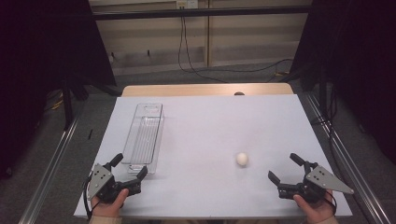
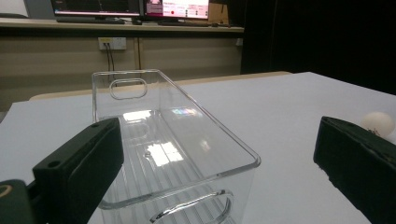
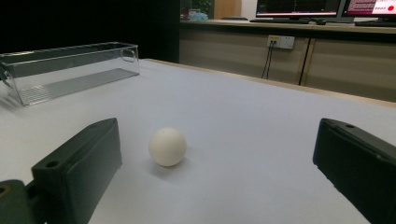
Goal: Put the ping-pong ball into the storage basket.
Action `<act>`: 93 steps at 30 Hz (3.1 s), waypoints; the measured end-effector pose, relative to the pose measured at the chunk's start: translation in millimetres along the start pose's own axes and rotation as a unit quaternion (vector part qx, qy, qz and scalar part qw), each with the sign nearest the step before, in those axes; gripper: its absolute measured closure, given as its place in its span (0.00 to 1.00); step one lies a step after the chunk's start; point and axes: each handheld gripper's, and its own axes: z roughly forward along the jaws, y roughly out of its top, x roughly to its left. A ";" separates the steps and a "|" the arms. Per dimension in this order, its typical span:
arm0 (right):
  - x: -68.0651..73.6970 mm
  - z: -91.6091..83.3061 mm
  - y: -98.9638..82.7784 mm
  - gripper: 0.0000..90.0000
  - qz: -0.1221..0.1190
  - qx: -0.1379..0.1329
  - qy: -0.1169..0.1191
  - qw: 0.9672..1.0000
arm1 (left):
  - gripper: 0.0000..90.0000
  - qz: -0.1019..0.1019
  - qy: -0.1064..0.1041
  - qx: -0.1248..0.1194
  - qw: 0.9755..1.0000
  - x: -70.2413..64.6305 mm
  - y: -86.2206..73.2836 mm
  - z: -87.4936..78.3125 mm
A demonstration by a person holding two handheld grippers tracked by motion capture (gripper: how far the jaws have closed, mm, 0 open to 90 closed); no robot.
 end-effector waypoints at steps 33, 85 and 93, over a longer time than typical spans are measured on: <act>-1.0 -2.1 2.2 0.01 0.001 -0.009 0.007 1.000 | 0.02 -0.006 -0.033 0.002 0.999 -19.5 11.8 11.1; -1.0 -0.7 3.3 0.01 0.005 -0.013 0.013 1.000 | 0.02 0.009 -0.110 0.033 0.993 -73.4 21.1 61.7; -0.1 -0.7 3.5 0.01 0.005 -0.013 0.017 1.000 | 0.02 0.008 -0.122 0.033 0.992 -79.6 21.7 67.9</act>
